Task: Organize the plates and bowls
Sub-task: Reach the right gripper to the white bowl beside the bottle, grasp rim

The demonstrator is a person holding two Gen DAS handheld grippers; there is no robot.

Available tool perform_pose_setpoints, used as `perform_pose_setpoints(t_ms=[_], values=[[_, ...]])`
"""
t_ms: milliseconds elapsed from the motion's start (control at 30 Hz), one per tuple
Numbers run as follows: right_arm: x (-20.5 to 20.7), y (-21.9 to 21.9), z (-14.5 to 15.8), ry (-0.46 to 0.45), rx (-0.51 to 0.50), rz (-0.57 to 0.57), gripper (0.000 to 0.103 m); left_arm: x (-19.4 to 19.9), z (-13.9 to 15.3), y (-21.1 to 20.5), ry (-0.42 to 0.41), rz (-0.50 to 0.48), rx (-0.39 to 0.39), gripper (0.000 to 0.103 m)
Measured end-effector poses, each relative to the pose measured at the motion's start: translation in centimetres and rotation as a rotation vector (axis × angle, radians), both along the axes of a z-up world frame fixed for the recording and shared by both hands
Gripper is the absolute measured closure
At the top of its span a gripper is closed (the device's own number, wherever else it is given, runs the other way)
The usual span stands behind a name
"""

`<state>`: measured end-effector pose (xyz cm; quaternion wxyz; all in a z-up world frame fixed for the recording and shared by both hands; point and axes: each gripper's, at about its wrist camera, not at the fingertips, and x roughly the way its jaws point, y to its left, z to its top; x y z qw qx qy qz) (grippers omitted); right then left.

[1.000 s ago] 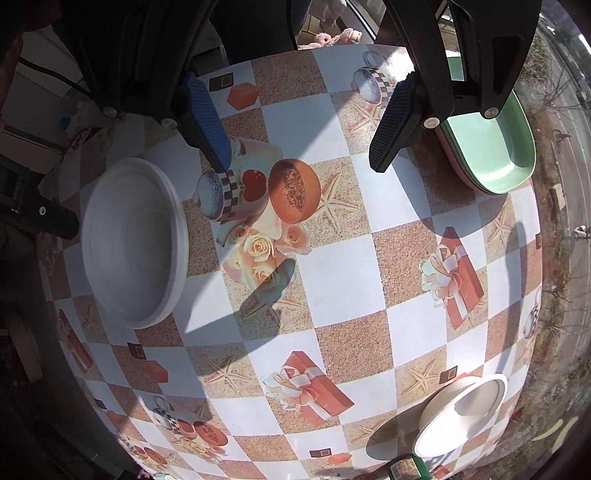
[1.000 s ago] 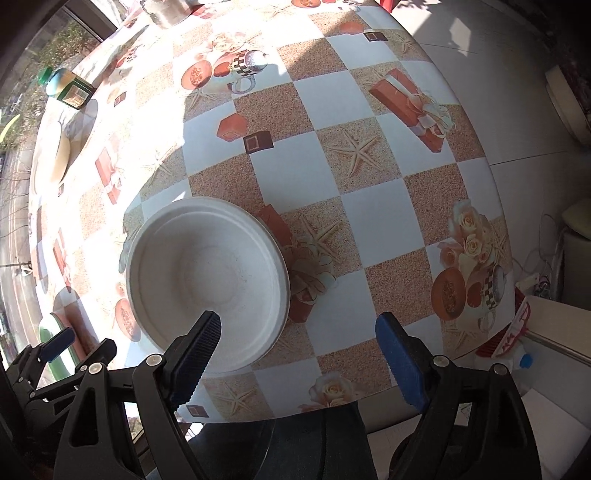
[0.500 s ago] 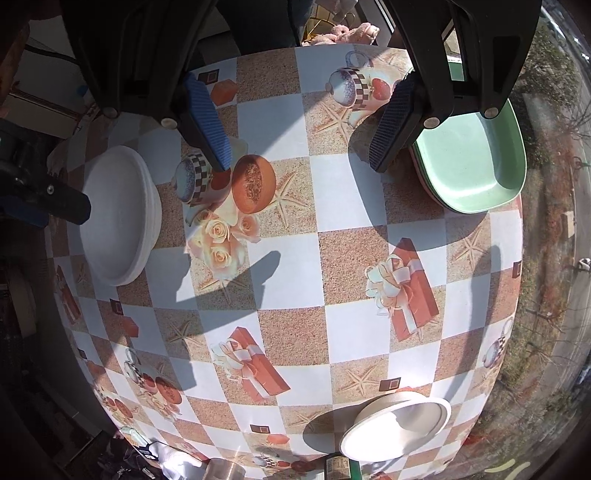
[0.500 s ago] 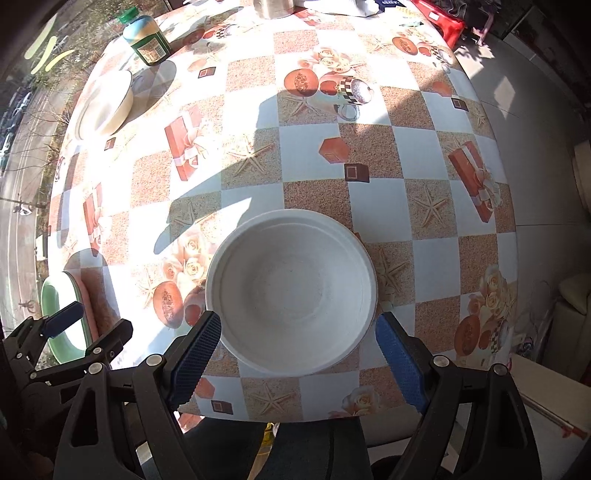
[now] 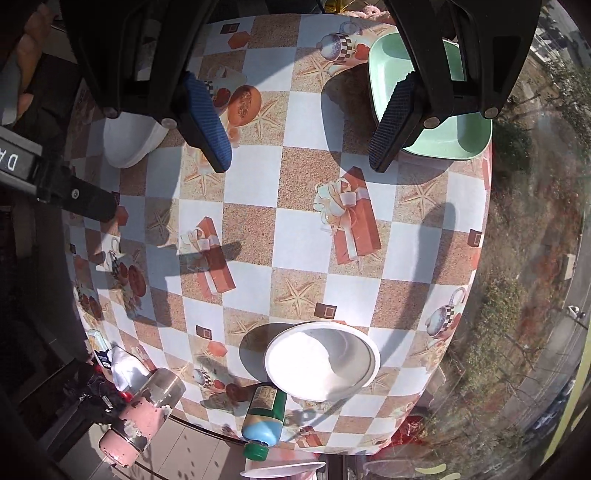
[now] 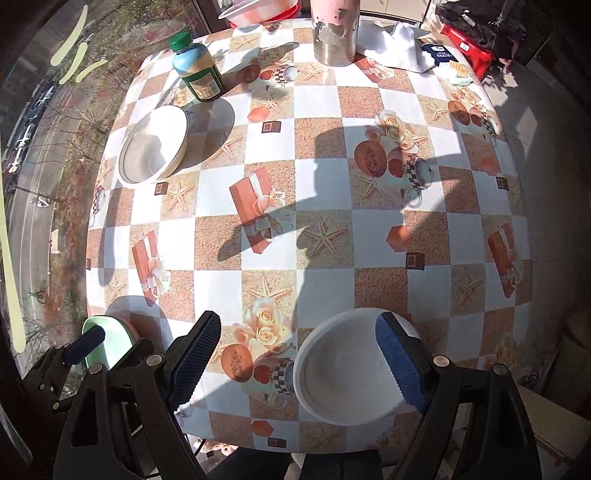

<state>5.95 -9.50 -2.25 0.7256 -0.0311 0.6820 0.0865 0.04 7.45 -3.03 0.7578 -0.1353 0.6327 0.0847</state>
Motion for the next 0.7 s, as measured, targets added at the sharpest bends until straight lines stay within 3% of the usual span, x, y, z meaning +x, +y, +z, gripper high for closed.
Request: perform_pose_setpoints(t_ms=[333,700], values=[[7.0,4.5,0.1,-0.016,0.027,0.098,0.016,6.6,1.4,4.1,-0.047,0.136,0.051,0.023],[12.5,8.3,-4.0,0.041,0.028,0.157,0.016,10.6,-2.5,10.9,0.016,0.309,0.09,0.023]])
